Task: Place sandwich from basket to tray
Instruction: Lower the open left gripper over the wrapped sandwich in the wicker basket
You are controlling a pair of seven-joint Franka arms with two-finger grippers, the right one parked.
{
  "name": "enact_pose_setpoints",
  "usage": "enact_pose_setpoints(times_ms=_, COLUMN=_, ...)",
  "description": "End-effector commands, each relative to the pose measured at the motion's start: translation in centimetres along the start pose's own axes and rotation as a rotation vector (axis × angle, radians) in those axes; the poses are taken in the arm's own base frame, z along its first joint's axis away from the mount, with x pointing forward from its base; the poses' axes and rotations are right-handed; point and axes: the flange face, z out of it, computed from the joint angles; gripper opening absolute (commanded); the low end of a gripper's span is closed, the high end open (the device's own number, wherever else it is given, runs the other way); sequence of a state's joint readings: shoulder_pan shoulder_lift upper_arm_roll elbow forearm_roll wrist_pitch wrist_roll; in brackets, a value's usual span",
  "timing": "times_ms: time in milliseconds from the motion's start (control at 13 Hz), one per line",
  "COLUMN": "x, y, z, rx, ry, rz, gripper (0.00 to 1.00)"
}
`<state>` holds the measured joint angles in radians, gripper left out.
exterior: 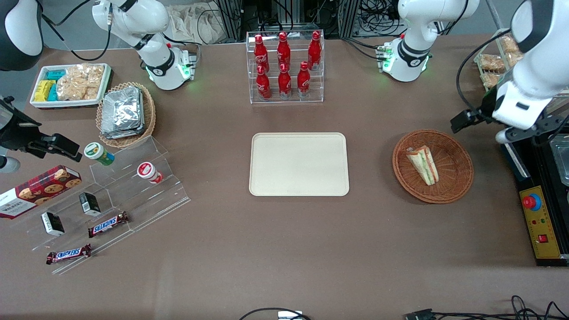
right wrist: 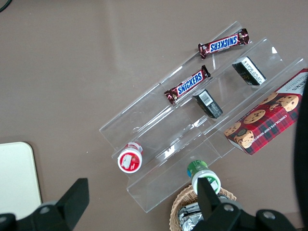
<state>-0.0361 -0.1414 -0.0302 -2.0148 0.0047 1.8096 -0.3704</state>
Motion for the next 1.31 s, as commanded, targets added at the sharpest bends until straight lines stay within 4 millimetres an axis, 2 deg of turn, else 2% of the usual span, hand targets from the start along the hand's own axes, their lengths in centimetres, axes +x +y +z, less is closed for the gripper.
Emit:
enact_pose_setpoints(times_ms=0, x=-1.3, y=-1.9, z=6.6, rx=-0.015, ry=0.051, rz=-0.052, gripper=1.00)
enact_pose_setpoints(times_ms=308, x=-0.7, y=-1.4, z=16.6, rx=-0.039, ry=0.096, rz=-0.081, gripper=1.00)
enact_pose_setpoints(times_ms=538, x=0.4, y=-0.7, z=21.6, rx=-0.051, ry=0.117, rz=-0.102, gripper=1.00)
enact_pose_setpoints(times_ms=692, x=-0.1, y=0.4, z=25.5, rx=-0.059, ry=0.129, rz=-0.092, gripper=1.00)
enact_pose_setpoints(times_ms=846, x=-0.5, y=0.5, z=27.5, rx=-0.053, ry=0.114, rz=-0.087, gripper=1.00)
enact_pose_setpoints(times_ms=1231, x=-0.7, y=0.8, z=28.0, rx=-0.048, ry=0.102, rz=-0.079, gripper=0.98)
